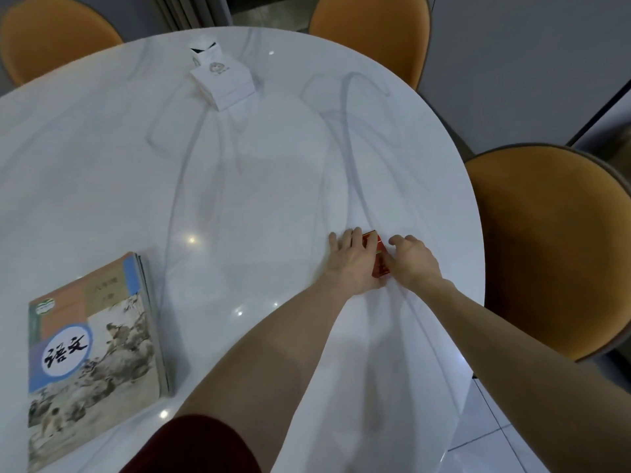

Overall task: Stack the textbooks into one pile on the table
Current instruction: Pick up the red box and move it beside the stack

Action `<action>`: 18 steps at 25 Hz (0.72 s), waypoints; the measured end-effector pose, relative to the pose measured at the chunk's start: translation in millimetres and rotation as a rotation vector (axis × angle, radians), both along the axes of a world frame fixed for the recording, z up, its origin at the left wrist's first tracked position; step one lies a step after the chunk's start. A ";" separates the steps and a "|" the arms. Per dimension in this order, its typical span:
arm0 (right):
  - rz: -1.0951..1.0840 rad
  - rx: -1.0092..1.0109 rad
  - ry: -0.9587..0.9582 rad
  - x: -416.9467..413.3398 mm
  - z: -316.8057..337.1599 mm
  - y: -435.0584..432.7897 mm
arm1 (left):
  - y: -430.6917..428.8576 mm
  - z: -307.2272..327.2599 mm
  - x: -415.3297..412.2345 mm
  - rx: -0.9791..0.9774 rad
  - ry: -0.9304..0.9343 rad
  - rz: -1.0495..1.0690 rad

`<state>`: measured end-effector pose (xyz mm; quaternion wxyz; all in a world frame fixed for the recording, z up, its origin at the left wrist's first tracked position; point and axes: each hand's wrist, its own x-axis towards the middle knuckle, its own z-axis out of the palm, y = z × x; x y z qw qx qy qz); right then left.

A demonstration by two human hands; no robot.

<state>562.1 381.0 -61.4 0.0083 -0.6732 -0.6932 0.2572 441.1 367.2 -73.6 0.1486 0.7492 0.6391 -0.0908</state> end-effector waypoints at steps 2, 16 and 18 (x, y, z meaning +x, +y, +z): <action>0.005 -0.020 0.058 -2.1 -4.9 2.9 | 0.3 -7.5 1.6 0.027 0.039 -0.015; -0.213 -0.141 0.574 -21.9 30.7 -23.4 | -45.2 22.6 -39.8 0.138 -0.446 0.146; -0.187 -0.138 0.588 -39.5 39.7 -35.1 | -59.8 31.6 -55.7 0.153 -0.448 0.163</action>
